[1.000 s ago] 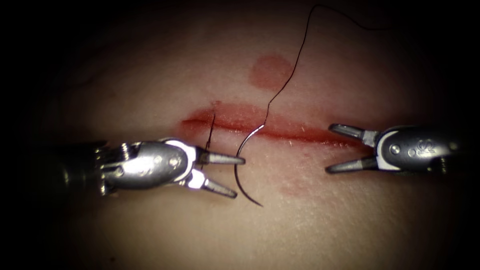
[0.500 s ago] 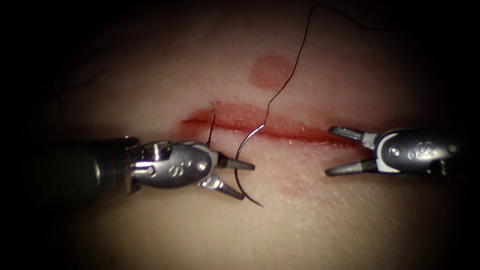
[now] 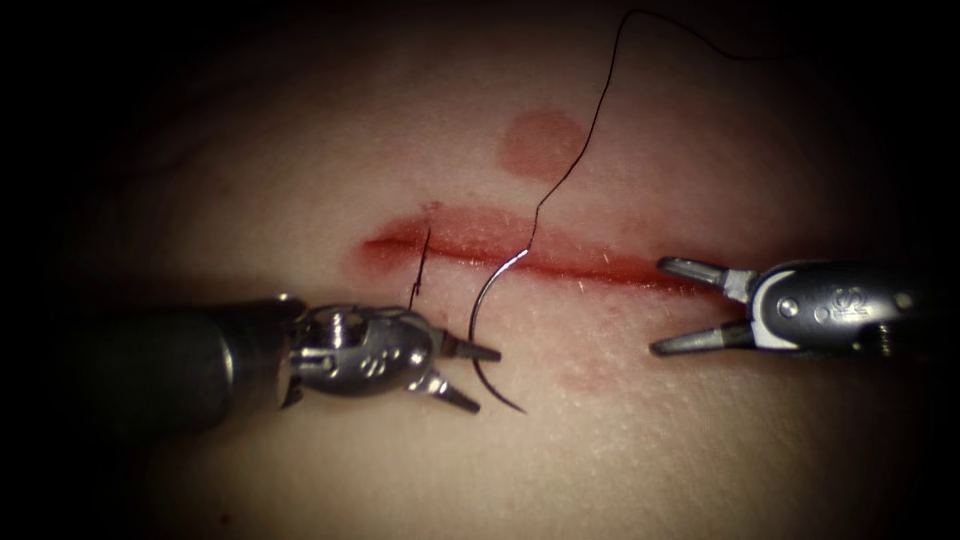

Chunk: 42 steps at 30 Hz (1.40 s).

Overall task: Wound Closure
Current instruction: Use the left gripper to pick up the needle near the tip.

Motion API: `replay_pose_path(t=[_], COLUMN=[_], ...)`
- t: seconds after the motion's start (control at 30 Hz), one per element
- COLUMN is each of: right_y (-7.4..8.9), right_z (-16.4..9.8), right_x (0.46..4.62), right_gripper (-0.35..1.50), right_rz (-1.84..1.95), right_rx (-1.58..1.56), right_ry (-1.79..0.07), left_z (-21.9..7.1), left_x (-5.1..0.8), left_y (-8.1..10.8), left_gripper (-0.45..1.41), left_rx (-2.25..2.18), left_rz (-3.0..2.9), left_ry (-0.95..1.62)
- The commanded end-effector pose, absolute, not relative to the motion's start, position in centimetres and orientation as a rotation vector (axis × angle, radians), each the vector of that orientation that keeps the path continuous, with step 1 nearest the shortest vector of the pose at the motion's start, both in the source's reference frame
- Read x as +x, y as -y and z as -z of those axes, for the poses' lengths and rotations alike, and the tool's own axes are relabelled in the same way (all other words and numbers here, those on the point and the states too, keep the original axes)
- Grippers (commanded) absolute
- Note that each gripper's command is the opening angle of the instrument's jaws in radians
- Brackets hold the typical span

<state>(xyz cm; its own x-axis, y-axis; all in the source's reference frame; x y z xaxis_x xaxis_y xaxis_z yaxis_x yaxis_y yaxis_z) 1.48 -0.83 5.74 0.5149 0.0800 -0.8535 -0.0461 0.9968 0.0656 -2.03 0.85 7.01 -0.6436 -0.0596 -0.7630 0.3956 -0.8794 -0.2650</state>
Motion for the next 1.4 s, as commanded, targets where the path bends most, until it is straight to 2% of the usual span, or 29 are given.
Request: replay_pose_path(t=[0.03,1.4], right_y=[0.9,0.9], right_z=[-5.8,-5.8], right_x=[1.53,1.53], right_gripper=[1.2,1.2], right_rz=[-0.076,-0.071], right_rx=[0.039,0.035], right_ry=[-1.029,-1.028], left_z=[-7.1,-8.1], left_x=[-2.1,-2.21], left_y=[-0.8,-0.5], left_gripper=[0.13,0.14], left_rx=[1.171,1.037], left_rz=[2.564,2.552], left_ry=[-0.61,-0.671])
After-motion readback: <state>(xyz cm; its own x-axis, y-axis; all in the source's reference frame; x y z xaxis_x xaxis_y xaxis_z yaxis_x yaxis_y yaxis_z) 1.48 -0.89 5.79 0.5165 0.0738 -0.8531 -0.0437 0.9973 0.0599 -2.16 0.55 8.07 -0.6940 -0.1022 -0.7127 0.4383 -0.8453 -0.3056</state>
